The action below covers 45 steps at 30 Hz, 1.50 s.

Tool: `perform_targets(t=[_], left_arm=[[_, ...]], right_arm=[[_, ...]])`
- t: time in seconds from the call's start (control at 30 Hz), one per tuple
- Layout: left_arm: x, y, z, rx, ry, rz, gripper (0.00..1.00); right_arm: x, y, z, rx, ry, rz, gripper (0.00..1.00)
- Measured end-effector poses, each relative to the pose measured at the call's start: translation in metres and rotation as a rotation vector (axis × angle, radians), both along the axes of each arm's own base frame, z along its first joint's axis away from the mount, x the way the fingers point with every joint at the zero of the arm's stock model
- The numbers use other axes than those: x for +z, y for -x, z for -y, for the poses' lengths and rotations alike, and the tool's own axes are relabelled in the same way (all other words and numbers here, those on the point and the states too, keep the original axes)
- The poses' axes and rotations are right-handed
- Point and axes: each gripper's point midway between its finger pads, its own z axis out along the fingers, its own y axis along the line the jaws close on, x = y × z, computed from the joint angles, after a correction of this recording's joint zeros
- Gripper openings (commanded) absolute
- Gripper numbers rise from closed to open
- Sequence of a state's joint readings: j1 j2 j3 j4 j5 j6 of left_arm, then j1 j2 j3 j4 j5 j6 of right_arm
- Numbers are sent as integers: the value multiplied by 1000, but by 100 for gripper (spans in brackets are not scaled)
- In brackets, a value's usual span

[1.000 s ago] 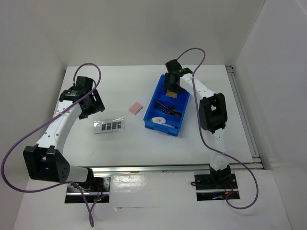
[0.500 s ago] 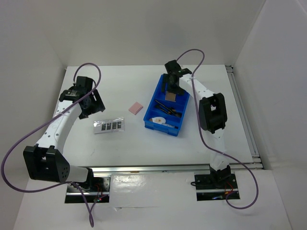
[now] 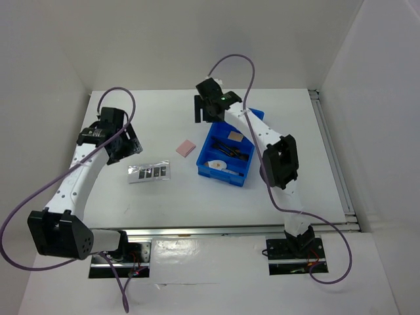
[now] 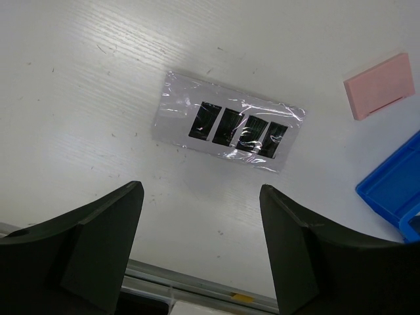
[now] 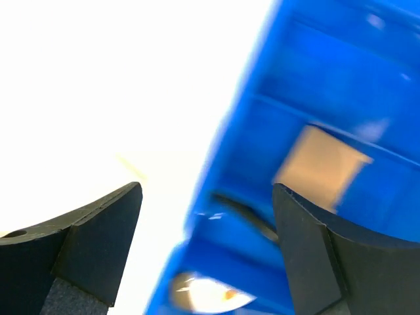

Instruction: Organize the makeup

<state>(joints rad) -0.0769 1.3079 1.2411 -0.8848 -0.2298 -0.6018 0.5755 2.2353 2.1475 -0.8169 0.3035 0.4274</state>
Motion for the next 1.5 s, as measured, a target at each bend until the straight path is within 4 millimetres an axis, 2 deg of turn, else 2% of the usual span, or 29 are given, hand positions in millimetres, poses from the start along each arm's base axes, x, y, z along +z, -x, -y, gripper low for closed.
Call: perform_targets(t=[0.07, 0.1, 0.17, 0.27, 0.43, 0.6, 0.8, 0.93, 1.0, 1.07, 1.13, 1.27, 1.37, 1.43, 1.5], left_arm=[[2, 3, 0, 1, 0, 9, 85], [4, 3, -1, 1, 0, 16, 85], [8, 4, -1, 3, -3, 30, 85], [13, 5, -4, 10, -13, 49, 85], [18, 11, -8, 20, -27, 69, 85], [17, 13, -8, 21, -28, 73, 85], [13, 6, 2, -49, -1, 75, 88], [2, -2, 3, -61, 6, 42, 87], [-2, -8, 5, -82, 9, 22, 86], [-3, -18, 10, -108, 26, 22, 86], [-3, -30, 18, -151, 39, 35, 86], [-1, -54, 52, -285, 61, 45, 88], [-7, -80, 84, -395, 70, 28, 92], [-16, -100, 105, -459, 68, 10, 94], [-30, -114, 124, -511, 67, -22, 96]], right_arm=[[17, 2, -24, 55, -24, 37, 87], [27, 3, -42, 99, -50, 53, 88], [38, 2, -68, 155, -100, 75, 88], [34, 1, -95, 224, -162, 63, 88], [-10, 15, -109, 277, -172, -48, 90], [-37, 24, -120, 307, -177, -108, 90], [-31, 28, -132, 345, -196, -91, 90], [-6, 24, -128, 355, -202, -40, 87], [19, 17, -115, 333, -188, 17, 87], [54, 15, -90, 286, -166, 85, 91], [93, 13, -56, 216, -139, 162, 92], [160, 16, 31, 25, -86, 295, 97], [178, 29, 96, -114, -46, 331, 97], [174, 39, 131, -185, -14, 319, 97], [166, 48, 153, -230, 10, 299, 97]])
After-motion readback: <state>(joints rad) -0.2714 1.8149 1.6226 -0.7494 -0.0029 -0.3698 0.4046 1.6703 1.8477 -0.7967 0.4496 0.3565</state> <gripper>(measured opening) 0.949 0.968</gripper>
